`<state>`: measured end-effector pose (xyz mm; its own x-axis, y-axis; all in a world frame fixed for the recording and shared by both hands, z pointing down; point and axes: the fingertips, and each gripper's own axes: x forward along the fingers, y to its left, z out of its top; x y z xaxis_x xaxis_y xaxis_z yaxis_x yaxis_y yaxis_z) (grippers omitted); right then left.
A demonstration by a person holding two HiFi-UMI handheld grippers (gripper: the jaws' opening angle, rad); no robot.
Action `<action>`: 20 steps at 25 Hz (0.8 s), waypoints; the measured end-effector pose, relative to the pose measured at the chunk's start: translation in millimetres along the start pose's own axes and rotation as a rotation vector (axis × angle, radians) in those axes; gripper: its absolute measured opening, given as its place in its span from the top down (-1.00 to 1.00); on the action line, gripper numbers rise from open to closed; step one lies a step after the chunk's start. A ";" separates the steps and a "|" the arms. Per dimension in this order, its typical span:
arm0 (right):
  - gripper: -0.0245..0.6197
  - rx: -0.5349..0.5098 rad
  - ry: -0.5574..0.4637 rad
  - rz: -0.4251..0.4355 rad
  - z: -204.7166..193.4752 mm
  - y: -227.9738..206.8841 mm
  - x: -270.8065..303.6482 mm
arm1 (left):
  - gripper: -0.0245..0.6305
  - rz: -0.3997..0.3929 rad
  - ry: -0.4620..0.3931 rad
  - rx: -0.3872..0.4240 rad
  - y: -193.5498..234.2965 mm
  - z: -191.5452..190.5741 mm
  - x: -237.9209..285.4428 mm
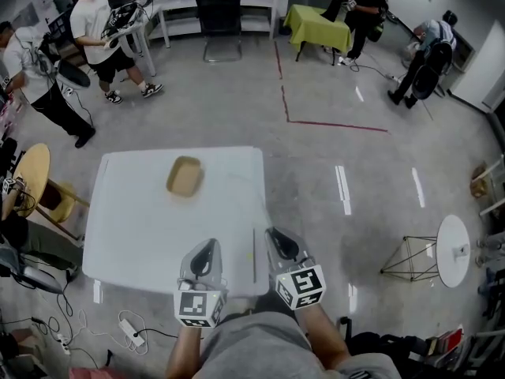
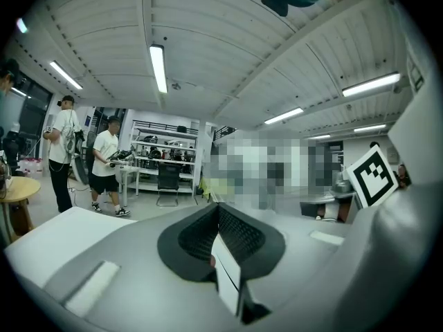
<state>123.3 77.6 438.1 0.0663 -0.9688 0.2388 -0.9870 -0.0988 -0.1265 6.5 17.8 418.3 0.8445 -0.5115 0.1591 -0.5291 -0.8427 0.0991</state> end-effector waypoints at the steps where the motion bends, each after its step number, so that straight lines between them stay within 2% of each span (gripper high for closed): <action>1: 0.82 0.000 0.000 0.002 -0.5 0.1 -0.3 | 0.89 0.002 -0.001 0.000 -0.1 -0.5 -0.5; 20: 0.82 -0.013 -0.003 0.006 -0.1 1.9 1.6 | 0.89 0.010 0.011 -0.002 0.7 -3.1 -1.3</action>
<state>121.5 75.9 438.3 0.0604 -0.9702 0.2349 -0.9892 -0.0896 -0.1157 4.8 18.3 421.2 0.8384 -0.5178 0.1703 -0.5374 -0.8375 0.0993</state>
